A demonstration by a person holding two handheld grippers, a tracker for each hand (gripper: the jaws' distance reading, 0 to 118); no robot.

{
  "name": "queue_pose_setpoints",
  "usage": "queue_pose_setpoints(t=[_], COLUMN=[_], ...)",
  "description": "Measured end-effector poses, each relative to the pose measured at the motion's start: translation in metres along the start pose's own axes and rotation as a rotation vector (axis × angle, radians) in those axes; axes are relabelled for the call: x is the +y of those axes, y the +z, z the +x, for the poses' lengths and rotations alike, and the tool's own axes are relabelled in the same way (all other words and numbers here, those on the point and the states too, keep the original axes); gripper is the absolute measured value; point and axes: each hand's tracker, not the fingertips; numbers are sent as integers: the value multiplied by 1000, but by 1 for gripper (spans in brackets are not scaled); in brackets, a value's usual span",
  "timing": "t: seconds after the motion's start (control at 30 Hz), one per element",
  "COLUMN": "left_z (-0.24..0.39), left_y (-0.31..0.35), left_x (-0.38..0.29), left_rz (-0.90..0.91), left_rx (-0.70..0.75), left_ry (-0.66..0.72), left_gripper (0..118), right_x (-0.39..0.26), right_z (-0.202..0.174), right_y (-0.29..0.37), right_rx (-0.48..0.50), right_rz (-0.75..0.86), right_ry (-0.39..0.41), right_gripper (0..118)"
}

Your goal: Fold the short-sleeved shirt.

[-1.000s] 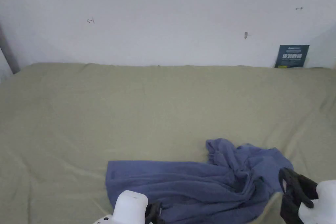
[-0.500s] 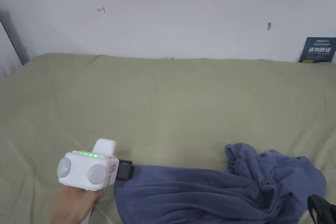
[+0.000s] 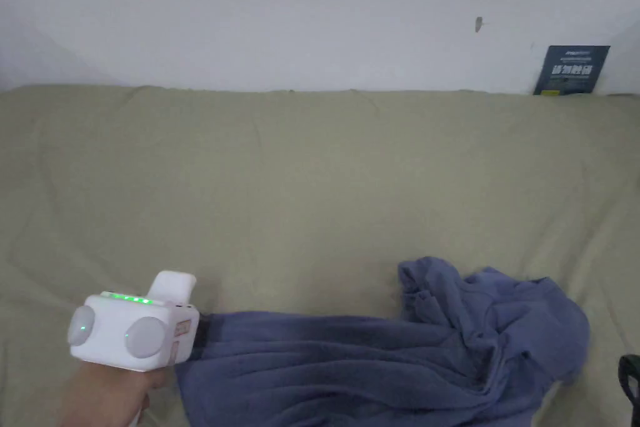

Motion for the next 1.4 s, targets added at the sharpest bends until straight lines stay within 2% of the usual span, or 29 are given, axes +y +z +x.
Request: queue_pose_setpoints(t=[0.13,0.17,0.2,0.23,0.27,0.3,0.37,0.43,0.53,0.57,0.63,0.67,0.7,0.73,0.77,0.8,0.83,0.9,0.93,0.97,1.17,1.27,1.4], left_z=[-11,-11,-11,-10,-4,-3,1,5,18,19,20,21,22,22,21,-9,-19,-45,-9,-13,-4,-17,-26], left_y=[36,48,57,66,74,78,88,94,100,98,94,90,86,82,78,49,40,28,48,52,139,188,280], left_x=[0,1,2,1,0,0,3,5,5,4,3,10,10,10,10,3,3,7,3,4,31,59,99], left_rz=[135,166,179,163,172,180,202,207,182,179,165,161,155,148,148,145,140,134,134,149,359,474,630], left_rx=[-63,-71,-82,-89,-89,-95,-82,-82,-106,-101,-97,-95,-92,-87,-69,-61,-48,-52,-47,-43,-39,-30,-8], left_ry=[40,47,51,55,52,46,17,16,47,48,43,44,42,44,34,34,37,55,64,74,109,108,159], left_gripper=[0,0,0,0,0,0,0,0,0,0,0,0,0,0,0,0,0,0,0,0,0,0,0], right_x=[2,2,2,1,0,-3,-3,-16,-25,5,6,4,-9,-13,-17,-20,-11,-4,4,11,113,168,245], right_z=[42,53,64,77,87,98,109,120,127,103,88,78,76,67,60,57,55,67,71,88,105,91,90], right_y=[-47,-64,-83,-104,-129,-154,-182,-221,-254,-227,-227,-226,-247,-245,-243,-237,-215,-199,-186,-194,-116,-60,-4], right_rx=[-14,-21,-18,10,6,7,-6,-83,-86,-81,-14,38,61,47,24,-6,-17,19,30,63,138,125,120], right_rz=[-117,-147,-172,-204,-278,-337,-305,-346,-353,-353,-379,-424,-461,-467,-460,-438,-385,-377,-356,-361,-152,-44,82], right_ry=[-34,-48,-73,-117,-152,-173,-162,-141,-161,-167,-171,-157,-147,-93,-42,-38,-99,-212,-229,-258,-266,-188,-170], right_gripper=[2,5,13,40,94,118,118,118,118,118,116,99,60,6,3,3,3,3,3,3,3,3,3])
